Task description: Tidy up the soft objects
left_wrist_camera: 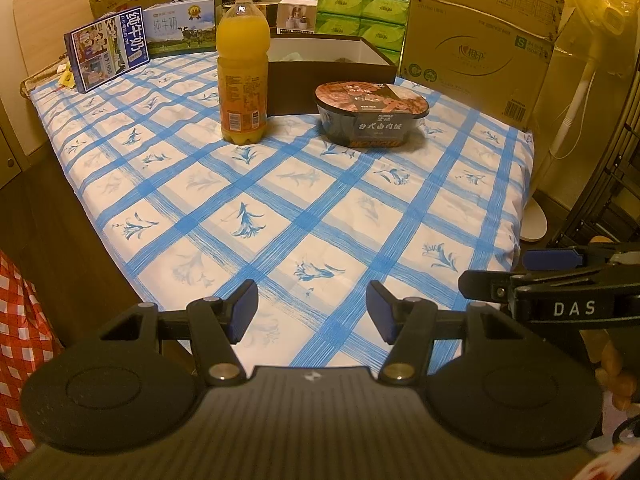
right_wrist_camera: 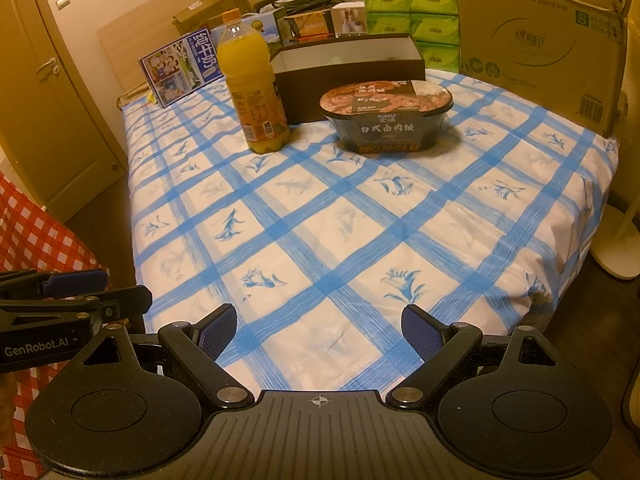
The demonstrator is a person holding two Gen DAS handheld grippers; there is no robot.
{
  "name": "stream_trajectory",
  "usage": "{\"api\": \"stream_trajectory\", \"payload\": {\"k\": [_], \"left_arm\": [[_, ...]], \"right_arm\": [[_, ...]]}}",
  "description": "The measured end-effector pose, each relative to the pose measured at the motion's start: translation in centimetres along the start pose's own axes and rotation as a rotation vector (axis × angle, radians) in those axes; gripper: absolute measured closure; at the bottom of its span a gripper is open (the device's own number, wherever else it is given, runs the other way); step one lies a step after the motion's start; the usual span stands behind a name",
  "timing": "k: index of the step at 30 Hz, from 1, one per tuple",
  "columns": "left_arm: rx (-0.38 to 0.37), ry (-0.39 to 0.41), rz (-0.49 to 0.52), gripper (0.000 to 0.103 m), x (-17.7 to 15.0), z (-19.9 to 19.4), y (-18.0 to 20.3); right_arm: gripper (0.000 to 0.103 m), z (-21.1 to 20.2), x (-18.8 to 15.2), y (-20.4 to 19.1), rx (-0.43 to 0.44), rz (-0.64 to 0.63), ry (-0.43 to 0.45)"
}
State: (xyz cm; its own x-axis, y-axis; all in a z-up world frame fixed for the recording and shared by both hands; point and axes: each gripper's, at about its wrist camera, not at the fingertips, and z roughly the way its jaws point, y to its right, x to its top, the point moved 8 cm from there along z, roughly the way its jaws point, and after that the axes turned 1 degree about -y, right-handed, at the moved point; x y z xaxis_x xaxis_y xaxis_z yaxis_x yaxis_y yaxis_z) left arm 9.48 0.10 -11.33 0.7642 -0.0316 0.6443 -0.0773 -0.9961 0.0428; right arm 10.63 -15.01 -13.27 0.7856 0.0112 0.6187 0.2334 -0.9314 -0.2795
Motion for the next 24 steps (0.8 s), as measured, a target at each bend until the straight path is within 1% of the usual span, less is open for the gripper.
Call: {"api": "stream_trajectory", "payload": {"k": [24], "left_arm": [[0.001,-0.002,0.000,0.046,0.00,0.10,-0.10]], "right_arm": [[0.014,0.00,0.02,-0.04,-0.001,0.000,0.000]]}}
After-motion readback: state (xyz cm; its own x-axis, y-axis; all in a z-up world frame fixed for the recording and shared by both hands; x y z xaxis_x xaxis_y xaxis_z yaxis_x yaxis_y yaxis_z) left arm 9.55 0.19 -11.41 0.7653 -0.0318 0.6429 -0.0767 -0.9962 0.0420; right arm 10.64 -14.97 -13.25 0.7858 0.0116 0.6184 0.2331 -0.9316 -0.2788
